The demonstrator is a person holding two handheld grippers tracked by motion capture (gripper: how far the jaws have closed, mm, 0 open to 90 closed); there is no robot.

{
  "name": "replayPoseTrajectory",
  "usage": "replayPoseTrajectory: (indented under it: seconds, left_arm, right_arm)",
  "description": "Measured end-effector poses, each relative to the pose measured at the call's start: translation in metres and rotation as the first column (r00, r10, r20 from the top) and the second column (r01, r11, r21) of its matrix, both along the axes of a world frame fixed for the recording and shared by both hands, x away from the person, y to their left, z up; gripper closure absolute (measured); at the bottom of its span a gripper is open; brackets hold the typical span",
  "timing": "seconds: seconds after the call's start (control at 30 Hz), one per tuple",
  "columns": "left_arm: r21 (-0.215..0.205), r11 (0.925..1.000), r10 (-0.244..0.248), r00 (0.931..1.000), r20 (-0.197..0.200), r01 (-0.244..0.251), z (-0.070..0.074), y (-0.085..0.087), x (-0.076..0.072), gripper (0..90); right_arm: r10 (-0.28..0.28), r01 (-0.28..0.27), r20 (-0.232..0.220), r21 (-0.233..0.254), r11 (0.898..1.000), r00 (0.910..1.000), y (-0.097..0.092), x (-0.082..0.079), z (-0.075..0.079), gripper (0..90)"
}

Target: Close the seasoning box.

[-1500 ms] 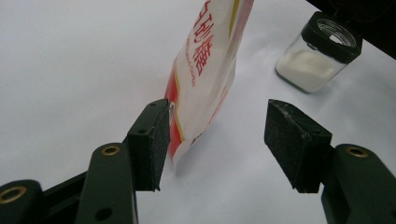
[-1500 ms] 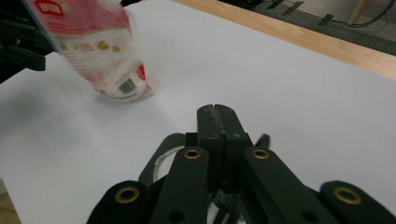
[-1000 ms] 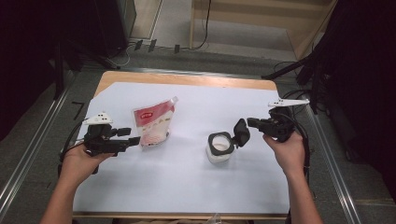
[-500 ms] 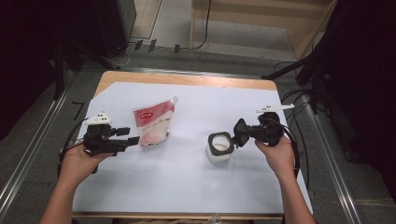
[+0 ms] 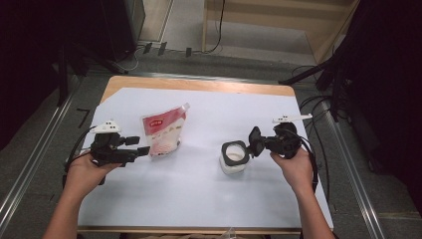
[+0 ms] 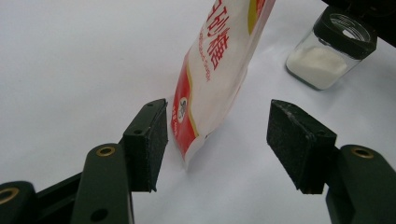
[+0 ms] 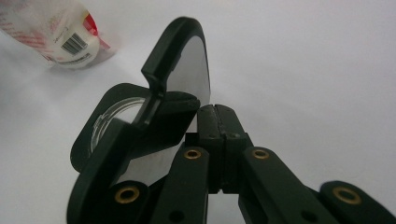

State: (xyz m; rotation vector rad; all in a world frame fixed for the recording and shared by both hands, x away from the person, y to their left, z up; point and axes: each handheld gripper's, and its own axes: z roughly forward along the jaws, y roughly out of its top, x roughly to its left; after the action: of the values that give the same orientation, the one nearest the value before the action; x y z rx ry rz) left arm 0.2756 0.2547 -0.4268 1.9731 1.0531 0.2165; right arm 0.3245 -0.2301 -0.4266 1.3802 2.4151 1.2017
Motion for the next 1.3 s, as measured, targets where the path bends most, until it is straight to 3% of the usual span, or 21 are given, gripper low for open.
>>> replayPoseTrajectory:
  seconds: [0.17,0.87,1.3]
  left_arm:
    - [-0.014,0.9999,-0.005,1.0000,0.004,0.005,0.001,0.001,0.001,39.5]
    - [0.005,1.0000,-0.007,0.9997,-0.023,0.007,-0.001,0.000,0.005,39.2]
    - [0.009,1.0000,0.003,0.9998,-0.018,-0.003,-0.002,0.001,0.005,39.0]
  right_arm:
    - [0.004,-0.004,0.010,0.012,1.000,0.9999,0.001,-0.003,0.002,90.0]
    - [0.049,-0.050,0.023,0.032,0.998,0.9985,0.012,-0.013,0.006,90.0]
    - [0.119,-0.119,0.014,0.005,0.993,0.9928,0.031,-0.015,0.000,90.0]
